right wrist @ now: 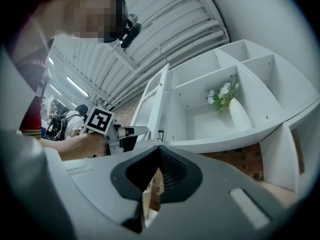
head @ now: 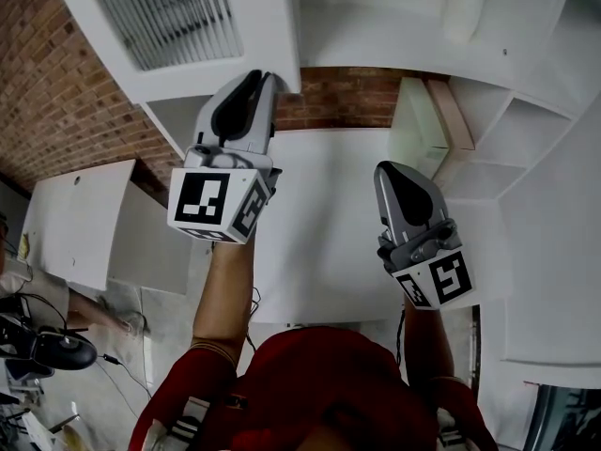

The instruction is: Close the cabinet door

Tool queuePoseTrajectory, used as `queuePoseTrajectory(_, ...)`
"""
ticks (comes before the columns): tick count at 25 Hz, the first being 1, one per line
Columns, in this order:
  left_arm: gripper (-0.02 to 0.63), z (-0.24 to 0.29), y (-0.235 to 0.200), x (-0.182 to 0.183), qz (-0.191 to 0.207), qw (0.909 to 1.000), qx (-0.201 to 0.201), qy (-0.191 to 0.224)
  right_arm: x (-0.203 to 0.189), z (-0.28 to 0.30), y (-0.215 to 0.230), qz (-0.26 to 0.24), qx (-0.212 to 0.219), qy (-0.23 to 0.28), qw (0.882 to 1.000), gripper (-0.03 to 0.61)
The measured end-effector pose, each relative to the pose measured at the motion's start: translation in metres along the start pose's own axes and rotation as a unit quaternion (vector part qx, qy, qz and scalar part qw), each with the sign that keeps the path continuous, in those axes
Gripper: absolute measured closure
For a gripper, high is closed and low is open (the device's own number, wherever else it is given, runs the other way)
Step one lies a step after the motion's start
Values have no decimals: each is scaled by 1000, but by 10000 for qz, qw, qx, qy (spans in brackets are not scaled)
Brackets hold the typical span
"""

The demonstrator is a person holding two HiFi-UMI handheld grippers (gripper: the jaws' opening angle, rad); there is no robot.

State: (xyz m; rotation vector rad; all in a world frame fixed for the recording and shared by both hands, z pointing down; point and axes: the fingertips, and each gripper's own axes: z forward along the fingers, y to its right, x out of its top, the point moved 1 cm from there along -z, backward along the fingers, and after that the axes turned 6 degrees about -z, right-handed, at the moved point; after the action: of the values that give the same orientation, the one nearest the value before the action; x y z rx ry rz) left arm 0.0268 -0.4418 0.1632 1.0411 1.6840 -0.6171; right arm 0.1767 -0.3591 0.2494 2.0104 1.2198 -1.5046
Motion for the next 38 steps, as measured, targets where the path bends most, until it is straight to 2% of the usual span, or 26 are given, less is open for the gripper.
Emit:
queuePoseTrajectory(7, 591, 11, -8, -5, 36, 10000, 22, -32, -5, 1, 6, 31, -104, -1, 9999, 566)
queuePoseTrajectory(38, 617, 37, -19, -20, 108, 9996, 177, -182, -8, -5, 20, 62, -293, -88, 9995, 566)
